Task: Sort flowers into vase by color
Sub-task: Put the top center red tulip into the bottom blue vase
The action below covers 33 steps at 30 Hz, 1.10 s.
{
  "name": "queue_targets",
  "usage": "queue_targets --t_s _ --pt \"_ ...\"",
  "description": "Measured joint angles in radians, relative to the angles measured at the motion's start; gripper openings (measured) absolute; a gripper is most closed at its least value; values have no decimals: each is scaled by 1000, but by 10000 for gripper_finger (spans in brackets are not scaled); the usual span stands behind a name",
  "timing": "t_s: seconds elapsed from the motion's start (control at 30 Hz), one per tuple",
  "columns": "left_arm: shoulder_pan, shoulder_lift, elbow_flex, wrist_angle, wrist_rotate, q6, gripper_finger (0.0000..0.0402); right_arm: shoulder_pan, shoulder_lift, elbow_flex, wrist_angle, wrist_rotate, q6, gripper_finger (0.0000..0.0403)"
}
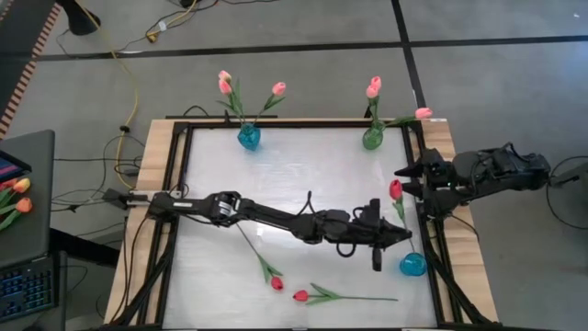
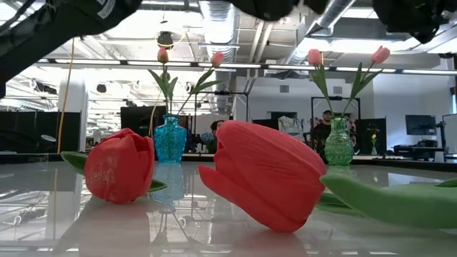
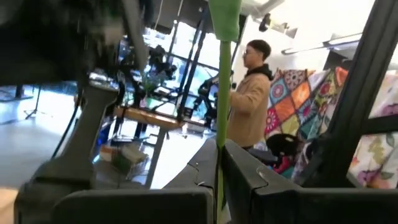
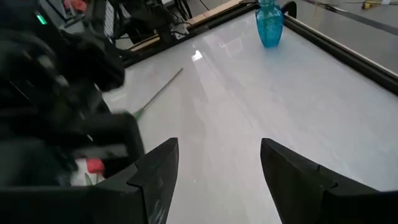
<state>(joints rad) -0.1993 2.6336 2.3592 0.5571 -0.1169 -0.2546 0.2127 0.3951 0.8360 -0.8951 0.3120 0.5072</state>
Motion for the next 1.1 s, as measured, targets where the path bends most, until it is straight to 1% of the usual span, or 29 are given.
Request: queue_targets --t_s 0.07,0.2,0.77,0.87,0.97,1.1 --pt "1 16 -16 35 -1 -4 0 0 -9 0 -1 -1 0 253" --pt "1 24 -18 -3 3 -40 0 0 -18 0 -3 -2 -2 253" --pt "2 27 -14 21 -21 7 0 0 -17 0 -3 5 -15 253" --pt "4 72 -8 109 9 -44 0 0 -16 0 -2 23 -19 253" --pt "4 115 -7 130 -2 -116 0 0 -16 0 -2 35 -18 253" --pt "2 121 -4 150 -16 -109 0 0 -16 0 0 35 -18 253"
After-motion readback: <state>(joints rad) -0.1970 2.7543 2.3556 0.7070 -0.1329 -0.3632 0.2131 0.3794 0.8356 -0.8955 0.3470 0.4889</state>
